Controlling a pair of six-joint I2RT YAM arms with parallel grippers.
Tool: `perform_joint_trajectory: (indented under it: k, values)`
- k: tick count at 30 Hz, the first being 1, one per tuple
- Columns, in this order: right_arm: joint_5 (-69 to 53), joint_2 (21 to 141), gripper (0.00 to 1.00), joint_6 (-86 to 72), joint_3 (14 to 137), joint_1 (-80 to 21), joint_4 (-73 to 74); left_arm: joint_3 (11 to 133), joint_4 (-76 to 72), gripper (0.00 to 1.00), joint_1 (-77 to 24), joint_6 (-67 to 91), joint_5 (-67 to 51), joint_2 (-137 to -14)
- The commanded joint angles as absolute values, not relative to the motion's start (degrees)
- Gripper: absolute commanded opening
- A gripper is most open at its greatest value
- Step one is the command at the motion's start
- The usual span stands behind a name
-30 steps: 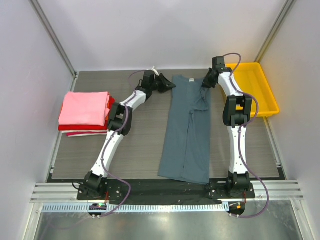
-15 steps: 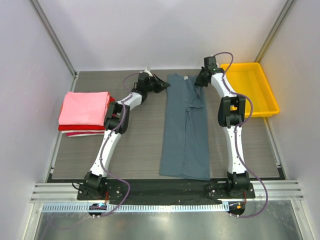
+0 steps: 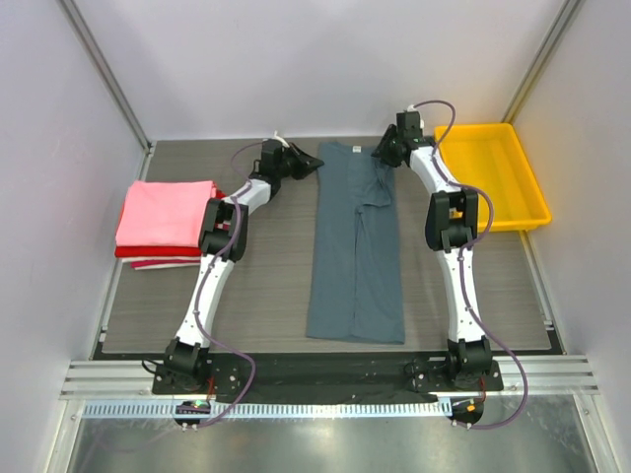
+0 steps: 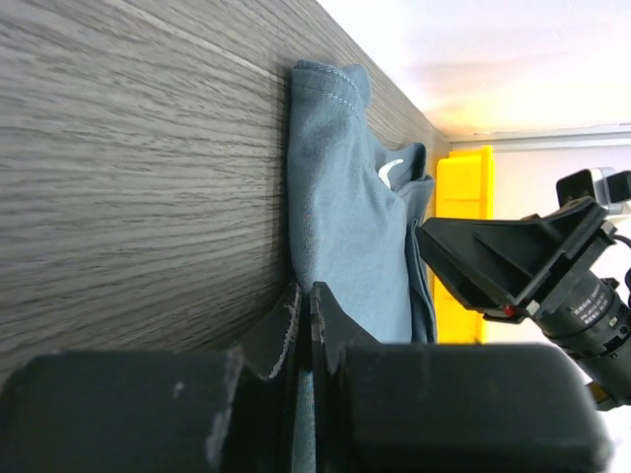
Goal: Fold and stack the t-shirts
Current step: Fold the tshirt
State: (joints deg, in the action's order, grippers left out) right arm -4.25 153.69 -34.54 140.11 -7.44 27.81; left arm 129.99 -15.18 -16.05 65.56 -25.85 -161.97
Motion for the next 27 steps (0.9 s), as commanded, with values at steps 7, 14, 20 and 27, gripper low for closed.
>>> perform_joint_trajectory:
  k: [7,14,20,27]
  values:
    - [-7.64,138.9,0.5,-27.87,127.37,-7.38,19.34,128.14,-18.37,0.06,-15.29,65.04,-22.24,-160.14]
    - [-8.17,123.16,0.51,-25.75,104.28,-7.38,11.17,128.49,-18.37,0.06,-15.38,64.42,-21.62,-159.87]
    - [-12.47,119.44,0.48,-25.84,94.58,-7.12,8.88,128.5,-20.21,0.05,-15.29,65.65,-20.39,-160.75]
    - [-9.07,124.44,0.53,-22.25,97.64,-7.82,12.29,127.62,-21.09,0.05,-15.38,65.92,-19.77,-160.4]
